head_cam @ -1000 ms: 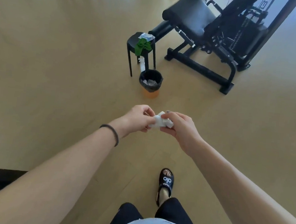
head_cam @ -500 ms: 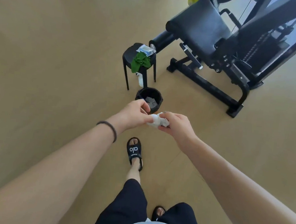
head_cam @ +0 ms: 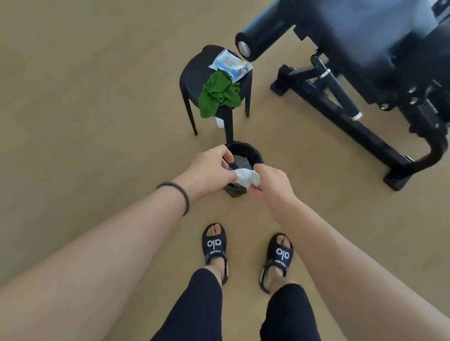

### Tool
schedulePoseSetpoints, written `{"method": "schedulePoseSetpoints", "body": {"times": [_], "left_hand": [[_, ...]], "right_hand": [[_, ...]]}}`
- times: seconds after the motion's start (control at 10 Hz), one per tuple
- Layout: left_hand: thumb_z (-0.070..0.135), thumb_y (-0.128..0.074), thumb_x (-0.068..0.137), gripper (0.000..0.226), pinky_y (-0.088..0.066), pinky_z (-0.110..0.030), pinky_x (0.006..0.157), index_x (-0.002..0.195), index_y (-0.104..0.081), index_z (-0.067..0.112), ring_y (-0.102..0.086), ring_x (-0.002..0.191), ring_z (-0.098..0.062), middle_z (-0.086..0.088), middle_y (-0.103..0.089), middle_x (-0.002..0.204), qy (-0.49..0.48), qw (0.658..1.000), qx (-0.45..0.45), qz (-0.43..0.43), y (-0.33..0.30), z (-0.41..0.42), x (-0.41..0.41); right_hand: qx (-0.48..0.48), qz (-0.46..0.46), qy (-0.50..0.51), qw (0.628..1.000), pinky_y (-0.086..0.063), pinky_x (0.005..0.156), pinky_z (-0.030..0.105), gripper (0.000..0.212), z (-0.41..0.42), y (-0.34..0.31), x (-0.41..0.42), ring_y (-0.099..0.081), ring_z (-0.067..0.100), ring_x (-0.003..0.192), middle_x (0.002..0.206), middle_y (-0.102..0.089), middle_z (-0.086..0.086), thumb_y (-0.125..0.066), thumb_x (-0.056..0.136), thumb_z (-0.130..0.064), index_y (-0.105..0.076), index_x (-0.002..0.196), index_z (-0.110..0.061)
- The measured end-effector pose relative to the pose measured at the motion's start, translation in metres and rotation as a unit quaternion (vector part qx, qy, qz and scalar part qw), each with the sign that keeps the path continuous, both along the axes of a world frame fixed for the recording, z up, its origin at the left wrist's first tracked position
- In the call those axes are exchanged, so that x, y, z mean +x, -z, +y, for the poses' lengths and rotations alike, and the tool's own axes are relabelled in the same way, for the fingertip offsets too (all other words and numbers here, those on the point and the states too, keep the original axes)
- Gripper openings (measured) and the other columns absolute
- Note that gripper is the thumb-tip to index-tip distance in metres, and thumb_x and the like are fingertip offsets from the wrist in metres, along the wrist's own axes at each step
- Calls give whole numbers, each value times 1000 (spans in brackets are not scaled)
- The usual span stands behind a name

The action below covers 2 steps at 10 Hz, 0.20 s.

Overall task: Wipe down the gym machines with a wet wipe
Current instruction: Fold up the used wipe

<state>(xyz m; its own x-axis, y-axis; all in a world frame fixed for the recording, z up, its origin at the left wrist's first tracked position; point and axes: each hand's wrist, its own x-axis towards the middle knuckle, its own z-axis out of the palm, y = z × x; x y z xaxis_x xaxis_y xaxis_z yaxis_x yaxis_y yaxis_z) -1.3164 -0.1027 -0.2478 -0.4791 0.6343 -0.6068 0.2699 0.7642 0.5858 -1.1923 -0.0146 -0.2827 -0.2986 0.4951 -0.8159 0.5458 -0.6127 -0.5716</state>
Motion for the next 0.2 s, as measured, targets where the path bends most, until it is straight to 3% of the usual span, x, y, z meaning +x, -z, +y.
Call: {"method": "schedulePoseSetpoints", "body": {"times": [0.1, 0.2], "left_hand": [[18, -67, 90, 27, -48, -24, 67, 115, -58, 22, -60, 95, -17, 2, -60, 109, -23, 1000, -10, -4, 37, 27, -16], [19, -66, 90, 28, -53, -31, 78, 116, -58, 21, -60, 100, -20, 1, -59, 112, -40, 999, -24, -9, 64, 41, -21]], "right_hand": [[-69, 4, -5, 998, -52, 101, 40, 44, 30, 33, -27, -55, 35, 129, 139, -51, 7, -45, 105, -14, -46, 148, -19], [-71, -16, -1, 997, -51, 98, 38, 55, 53, 64, -35, -53, 33, 131, 156, -40, 7, -40, 105, -10, -32, 158, -25]]}}
